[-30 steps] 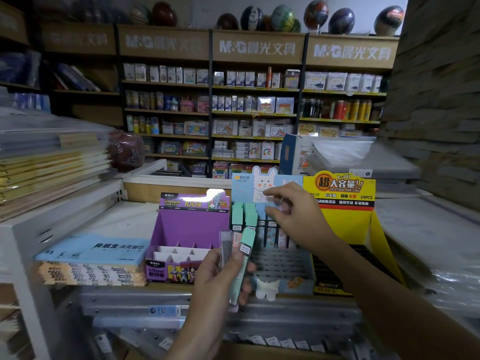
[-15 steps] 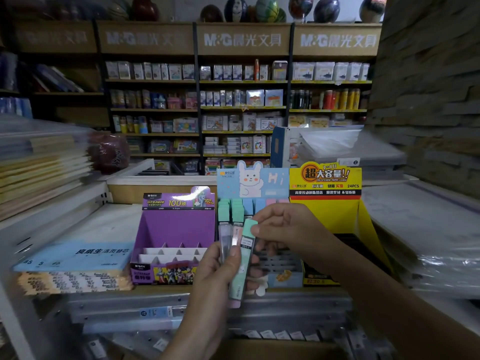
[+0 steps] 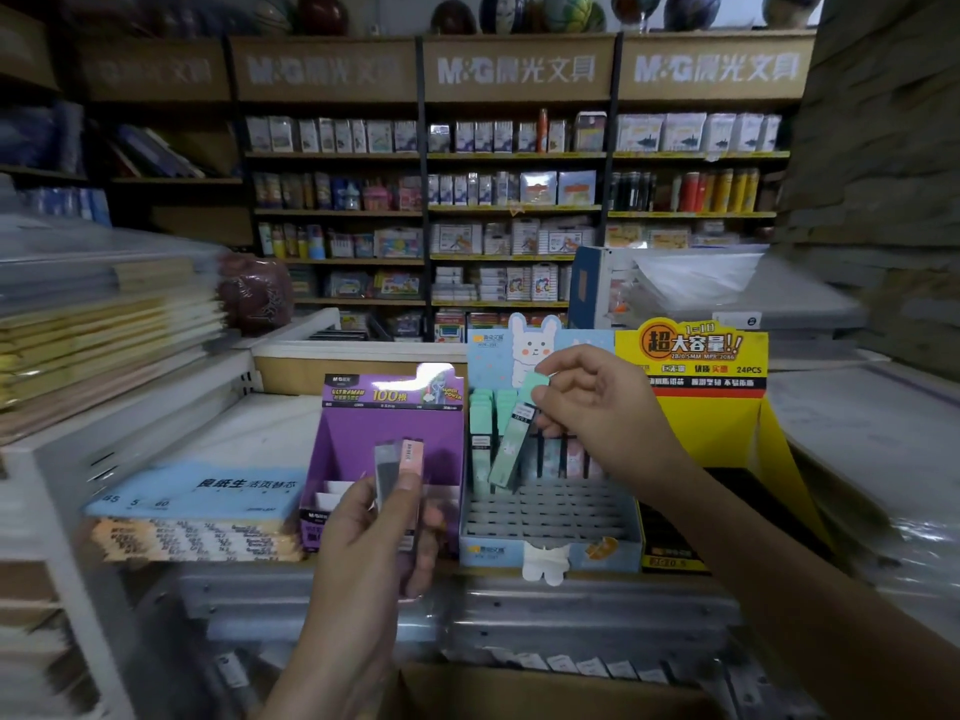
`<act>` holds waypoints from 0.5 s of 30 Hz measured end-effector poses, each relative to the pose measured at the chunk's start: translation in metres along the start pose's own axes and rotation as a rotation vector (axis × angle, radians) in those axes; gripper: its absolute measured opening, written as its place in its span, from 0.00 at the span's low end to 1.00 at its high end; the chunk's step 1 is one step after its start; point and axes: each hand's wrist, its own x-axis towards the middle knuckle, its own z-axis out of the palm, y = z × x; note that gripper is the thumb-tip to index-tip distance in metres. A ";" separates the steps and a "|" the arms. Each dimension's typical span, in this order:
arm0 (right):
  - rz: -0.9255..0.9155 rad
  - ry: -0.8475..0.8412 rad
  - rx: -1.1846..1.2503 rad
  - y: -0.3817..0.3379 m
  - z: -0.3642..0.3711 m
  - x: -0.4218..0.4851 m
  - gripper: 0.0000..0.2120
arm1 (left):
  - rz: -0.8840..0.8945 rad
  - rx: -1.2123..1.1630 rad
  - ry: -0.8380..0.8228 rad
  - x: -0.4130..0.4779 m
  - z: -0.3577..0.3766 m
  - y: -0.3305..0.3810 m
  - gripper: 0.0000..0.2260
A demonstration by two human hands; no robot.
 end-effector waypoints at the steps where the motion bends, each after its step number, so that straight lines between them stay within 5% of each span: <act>1: -0.013 -0.011 -0.028 0.002 0.003 0.000 0.06 | 0.003 0.008 0.013 0.000 -0.002 0.000 0.08; 15: -0.079 -0.107 -0.289 0.017 0.023 0.003 0.07 | -0.015 -0.054 0.024 0.005 -0.008 -0.004 0.05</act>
